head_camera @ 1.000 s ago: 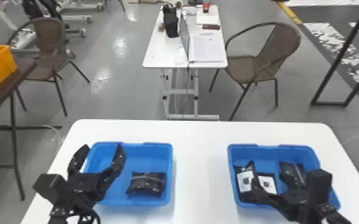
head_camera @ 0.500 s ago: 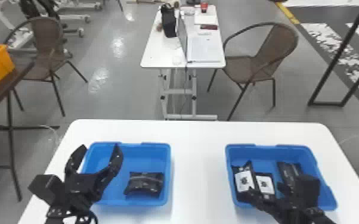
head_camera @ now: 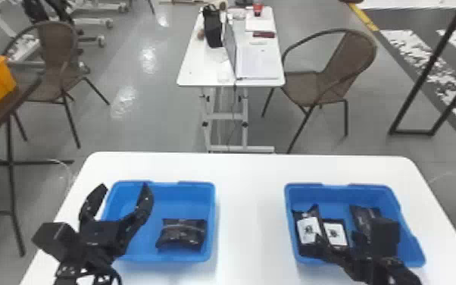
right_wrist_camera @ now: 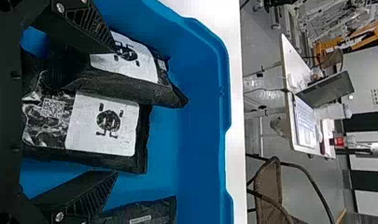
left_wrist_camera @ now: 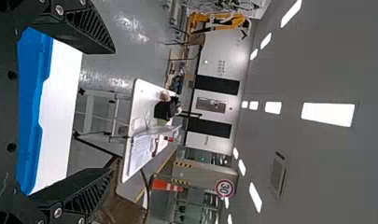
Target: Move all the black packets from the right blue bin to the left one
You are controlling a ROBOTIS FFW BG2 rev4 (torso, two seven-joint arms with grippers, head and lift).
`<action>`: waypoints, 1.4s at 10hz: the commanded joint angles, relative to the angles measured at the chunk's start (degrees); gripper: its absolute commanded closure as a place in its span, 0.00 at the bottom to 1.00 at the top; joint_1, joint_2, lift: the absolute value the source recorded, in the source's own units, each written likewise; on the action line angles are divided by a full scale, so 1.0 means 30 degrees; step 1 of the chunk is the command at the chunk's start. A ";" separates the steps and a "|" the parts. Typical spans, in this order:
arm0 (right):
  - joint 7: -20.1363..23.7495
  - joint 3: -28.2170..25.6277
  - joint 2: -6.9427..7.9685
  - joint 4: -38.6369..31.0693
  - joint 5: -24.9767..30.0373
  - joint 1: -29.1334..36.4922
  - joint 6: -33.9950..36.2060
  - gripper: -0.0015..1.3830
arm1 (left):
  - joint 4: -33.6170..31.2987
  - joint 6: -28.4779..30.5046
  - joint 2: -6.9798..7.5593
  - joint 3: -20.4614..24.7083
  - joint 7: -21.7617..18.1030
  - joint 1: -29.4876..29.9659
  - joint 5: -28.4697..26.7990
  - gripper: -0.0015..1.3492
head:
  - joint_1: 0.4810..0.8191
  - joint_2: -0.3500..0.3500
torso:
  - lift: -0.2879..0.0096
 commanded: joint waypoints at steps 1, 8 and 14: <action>-0.0866 -0.0013 -0.0010 -0.0259 -0.0209 0.0215 -0.0266 0.07 | 0.0029 0.0012 -0.0050 0.0014 -0.0001 0.0017 0.0001 0.10 | 0.63 0.53 | 0.97; -0.3473 -0.0277 -0.1240 0.0034 -0.0824 0.0010 -0.0236 0.07 | 0.0029 0.0012 -0.0050 0.0102 -0.0206 0.0017 -0.0058 0.10 | 0.63 0.40 | 0.97; -0.5553 -0.0277 -0.1152 -0.0288 -0.0561 0.0391 0.0262 0.07 | 0.0029 -0.0105 -0.0050 0.0190 -0.0235 0.0105 -0.0028 0.10 | 0.63 0.37 | 0.97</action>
